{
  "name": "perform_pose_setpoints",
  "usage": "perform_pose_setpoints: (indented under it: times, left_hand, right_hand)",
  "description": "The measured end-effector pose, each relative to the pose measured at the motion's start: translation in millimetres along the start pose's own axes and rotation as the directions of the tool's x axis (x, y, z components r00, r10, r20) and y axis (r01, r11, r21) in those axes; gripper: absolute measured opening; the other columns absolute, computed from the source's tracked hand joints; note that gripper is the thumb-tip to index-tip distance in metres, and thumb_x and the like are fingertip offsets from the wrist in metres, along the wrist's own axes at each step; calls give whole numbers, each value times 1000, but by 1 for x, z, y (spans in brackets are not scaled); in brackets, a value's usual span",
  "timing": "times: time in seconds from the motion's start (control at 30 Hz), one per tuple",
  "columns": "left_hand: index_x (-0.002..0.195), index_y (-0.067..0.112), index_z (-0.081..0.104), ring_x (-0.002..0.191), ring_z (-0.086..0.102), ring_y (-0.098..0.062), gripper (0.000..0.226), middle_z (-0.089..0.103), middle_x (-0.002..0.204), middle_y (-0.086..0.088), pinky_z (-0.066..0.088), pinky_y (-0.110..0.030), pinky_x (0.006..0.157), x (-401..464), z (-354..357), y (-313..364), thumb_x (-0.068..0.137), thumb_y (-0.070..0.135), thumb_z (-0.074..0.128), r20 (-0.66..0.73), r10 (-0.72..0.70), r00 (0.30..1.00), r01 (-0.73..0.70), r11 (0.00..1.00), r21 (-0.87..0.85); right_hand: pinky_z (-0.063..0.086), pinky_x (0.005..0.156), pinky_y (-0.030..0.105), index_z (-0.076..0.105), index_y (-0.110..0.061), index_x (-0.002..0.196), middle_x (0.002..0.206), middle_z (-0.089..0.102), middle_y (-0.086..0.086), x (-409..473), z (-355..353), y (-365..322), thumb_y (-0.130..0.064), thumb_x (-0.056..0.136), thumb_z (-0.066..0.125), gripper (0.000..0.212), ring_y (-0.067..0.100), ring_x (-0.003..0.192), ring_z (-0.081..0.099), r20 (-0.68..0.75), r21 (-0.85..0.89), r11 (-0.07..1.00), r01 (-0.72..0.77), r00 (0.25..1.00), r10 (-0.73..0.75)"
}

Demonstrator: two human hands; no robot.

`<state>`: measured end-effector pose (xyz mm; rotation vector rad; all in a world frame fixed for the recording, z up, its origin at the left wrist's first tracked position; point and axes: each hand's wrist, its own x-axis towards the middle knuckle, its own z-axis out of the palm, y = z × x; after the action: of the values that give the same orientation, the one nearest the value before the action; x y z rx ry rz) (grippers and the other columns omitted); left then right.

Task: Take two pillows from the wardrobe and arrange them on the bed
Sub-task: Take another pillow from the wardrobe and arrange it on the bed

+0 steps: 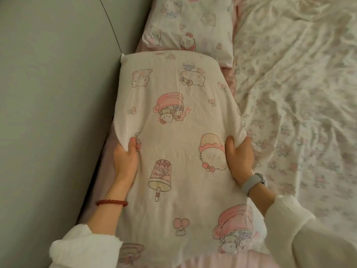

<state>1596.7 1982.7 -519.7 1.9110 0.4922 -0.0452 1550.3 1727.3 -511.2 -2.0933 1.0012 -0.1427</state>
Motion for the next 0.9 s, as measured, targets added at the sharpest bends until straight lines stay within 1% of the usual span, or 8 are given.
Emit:
perform_pose_setpoints:
  times: [0.17,0.27,0.37,0.5,0.63,0.7,0.77,0.9]
  left_hand:
    - [74,29,56,68,55,0,22,60,73,14,39,-20,63,23,-31,14,92,37,45,59,101,993,-106,990,97]
    - [103,22,60,92,62,-17,29,67,102,0,48,-31,80,31,-30,-6,90,44,46,169,-88,982,69,991,117]
    - [139,23,30,123,46,-29,65,41,142,-6,41,-45,100,24,-25,-35,85,55,46,312,-319,895,235,932,278]
    - [141,24,23,125,42,-30,74,40,142,-10,37,-46,101,0,-43,-66,82,63,44,240,-351,905,282,919,276]
    - [141,24,21,128,38,-31,78,37,145,-9,32,-47,107,-19,-54,-83,80,65,45,265,-458,848,398,882,251]
    - [135,22,33,117,48,-27,66,48,133,-6,40,-42,98,-25,-53,-76,82,60,47,235,-385,892,339,916,215]
    - [123,28,44,104,53,-20,54,55,117,2,41,-35,87,-34,-57,-69,81,61,49,203,-288,936,263,954,141]
    - [97,51,49,90,55,-2,36,58,103,16,44,-26,74,-57,-66,-73,69,72,52,137,-212,968,203,976,74]
  right_hand:
    - [39,70,34,41,-14,102,78,47,-15,-39,-2,-1,-36,86,50,28,5,68,48,-85,198,980,-22,996,40]
    - [46,80,43,41,-9,109,96,57,6,-41,6,18,-41,85,50,41,31,89,56,-8,52,988,-143,990,144]
    - [34,102,52,32,-8,132,135,42,17,-34,5,44,-40,84,54,62,36,124,40,95,-161,953,-255,958,272]
    - [32,108,52,19,-19,140,146,29,13,-48,-8,71,-44,84,55,71,30,132,33,239,-7,970,-242,942,236]
    - [44,98,45,30,-22,130,129,47,0,-65,-8,78,-40,82,59,59,24,116,49,395,130,944,-304,889,232]
    - [49,82,37,41,-25,111,106,58,-6,-67,-7,69,-34,82,60,35,20,97,56,320,166,947,-274,924,211]
    - [43,71,28,40,-32,100,89,52,-20,-70,-8,64,-36,81,58,26,14,84,54,208,166,964,-207,963,171]
    - [38,69,26,44,-30,106,91,52,-24,-85,-15,81,-43,82,55,30,9,82,53,78,119,981,-155,986,147]
